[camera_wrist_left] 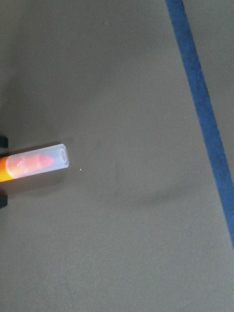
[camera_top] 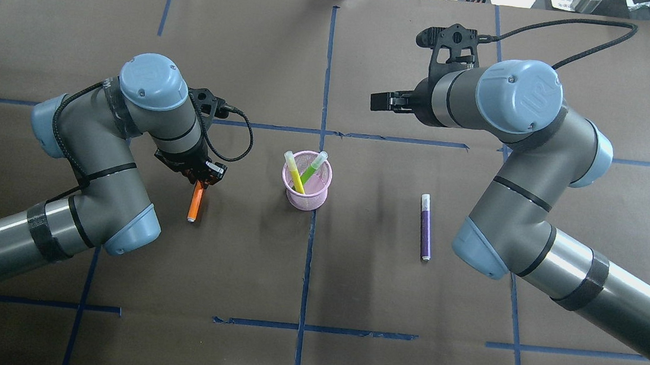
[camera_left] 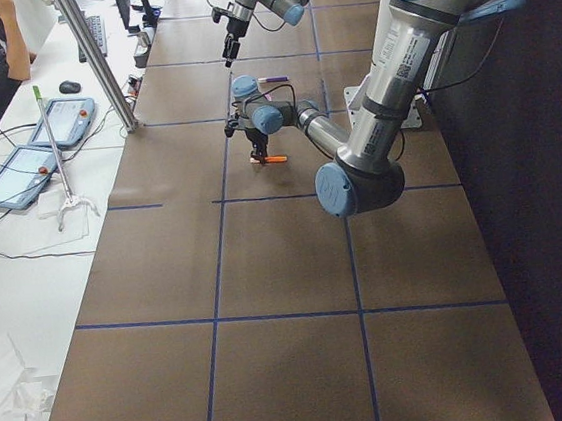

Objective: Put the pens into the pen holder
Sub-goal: 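Hold the orange highlighter in the left gripper while the right gripper waits, then lift orange highlighter with left gripper while right gripper lowers over purple marker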

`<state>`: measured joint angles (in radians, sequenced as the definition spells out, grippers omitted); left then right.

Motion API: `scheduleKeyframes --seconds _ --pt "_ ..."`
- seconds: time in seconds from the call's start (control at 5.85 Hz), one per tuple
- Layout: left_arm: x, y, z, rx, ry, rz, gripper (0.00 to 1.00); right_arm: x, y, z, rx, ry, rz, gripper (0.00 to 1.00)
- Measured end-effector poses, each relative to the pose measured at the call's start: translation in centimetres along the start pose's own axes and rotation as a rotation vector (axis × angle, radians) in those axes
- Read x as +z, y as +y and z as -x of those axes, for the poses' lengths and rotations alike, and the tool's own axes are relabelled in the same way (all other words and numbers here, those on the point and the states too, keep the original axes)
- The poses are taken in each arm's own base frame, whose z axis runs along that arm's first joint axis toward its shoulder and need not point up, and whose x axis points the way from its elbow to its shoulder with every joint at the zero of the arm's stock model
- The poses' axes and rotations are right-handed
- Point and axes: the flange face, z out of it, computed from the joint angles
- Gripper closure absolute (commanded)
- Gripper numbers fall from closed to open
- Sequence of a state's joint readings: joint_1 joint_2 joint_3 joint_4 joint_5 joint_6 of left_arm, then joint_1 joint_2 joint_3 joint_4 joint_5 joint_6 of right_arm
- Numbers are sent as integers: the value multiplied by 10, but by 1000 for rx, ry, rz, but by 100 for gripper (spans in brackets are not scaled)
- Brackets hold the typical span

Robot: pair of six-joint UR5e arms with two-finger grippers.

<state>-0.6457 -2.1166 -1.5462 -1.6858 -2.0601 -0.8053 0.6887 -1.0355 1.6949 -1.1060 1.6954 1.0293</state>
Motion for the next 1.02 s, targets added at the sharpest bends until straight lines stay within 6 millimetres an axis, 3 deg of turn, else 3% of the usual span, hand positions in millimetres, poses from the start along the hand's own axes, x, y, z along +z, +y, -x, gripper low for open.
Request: scheduleKeyframes --seconds 0.17,0.34,0.68,1.02 --pt "0 0 0 0 -1 1 90 -1 0 1 0 -2 -2 0" --pt "1 0 1 -1 -1 1 98 -2 0 1 -1 -3 -2 0" --pt "-3 -1 2 -4 1 0 100 -2 -1 1 -1 -4 -3 0" --pt "-24 -14 15 -25 17 -16 100 0 1 -2 1 5 3 0"
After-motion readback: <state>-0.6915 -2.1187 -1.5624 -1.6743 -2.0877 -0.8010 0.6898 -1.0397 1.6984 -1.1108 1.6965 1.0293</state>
